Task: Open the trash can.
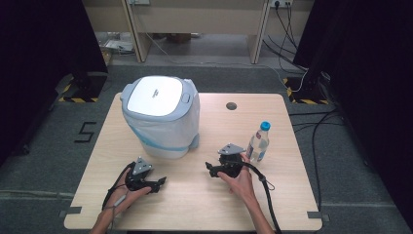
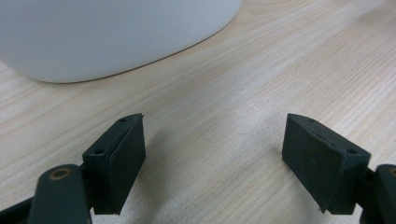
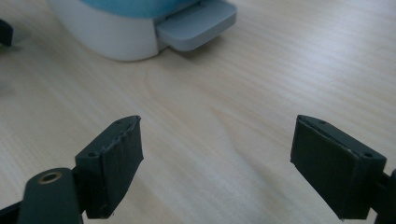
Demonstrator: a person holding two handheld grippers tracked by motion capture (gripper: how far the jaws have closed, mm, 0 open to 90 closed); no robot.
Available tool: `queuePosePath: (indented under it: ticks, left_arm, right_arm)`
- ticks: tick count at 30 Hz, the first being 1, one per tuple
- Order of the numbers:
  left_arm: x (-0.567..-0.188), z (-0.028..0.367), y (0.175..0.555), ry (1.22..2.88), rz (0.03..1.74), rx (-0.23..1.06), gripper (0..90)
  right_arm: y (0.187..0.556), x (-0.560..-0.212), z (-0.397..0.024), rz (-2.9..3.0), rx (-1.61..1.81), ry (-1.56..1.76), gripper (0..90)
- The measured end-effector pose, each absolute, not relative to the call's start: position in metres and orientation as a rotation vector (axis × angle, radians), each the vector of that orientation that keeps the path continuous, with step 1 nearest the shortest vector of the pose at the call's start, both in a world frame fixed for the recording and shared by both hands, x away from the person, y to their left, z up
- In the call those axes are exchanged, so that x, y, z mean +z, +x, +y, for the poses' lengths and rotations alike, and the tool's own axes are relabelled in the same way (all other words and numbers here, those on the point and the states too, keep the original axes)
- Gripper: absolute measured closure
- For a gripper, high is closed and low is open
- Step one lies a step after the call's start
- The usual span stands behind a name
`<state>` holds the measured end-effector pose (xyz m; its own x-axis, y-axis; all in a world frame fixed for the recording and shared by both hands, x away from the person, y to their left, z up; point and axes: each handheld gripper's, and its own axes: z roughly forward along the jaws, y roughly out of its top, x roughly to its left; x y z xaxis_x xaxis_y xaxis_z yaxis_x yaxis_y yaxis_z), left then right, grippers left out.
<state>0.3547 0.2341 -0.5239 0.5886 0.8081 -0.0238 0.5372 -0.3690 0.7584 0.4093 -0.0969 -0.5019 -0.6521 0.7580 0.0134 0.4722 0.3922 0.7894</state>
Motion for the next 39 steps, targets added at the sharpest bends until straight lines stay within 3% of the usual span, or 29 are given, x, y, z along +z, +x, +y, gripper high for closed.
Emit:
queuePosePath:
  ticks: [9, 19, 30, 39]
  left_arm:
    - [-0.523, 0.235, 0.355, 2.068, 1.066, 0.457, 20.5]
    - [-0.524, 0.246, 0.358, 2.061, 1.091, 0.474, 18.3]
    - [-0.511, 0.262, 0.374, 1.881, 1.151, 0.553, 18.8]
    - [-0.504, 0.278, 0.393, 1.719, 1.25, 0.576, 19.5]
  right_arm:
    - [0.427, -0.486, -0.092, 2.193, 1.148, 1.094, 20.5]
    - [0.48, -0.481, -0.059, 2.099, 1.081, 1.112, 23.4]
    - [0.528, -0.497, -0.033, 2.082, 1.042, 1.219, 23.8]
    - [0.533, -0.501, -0.033, 2.164, 1.123, 1.257, 29.7]
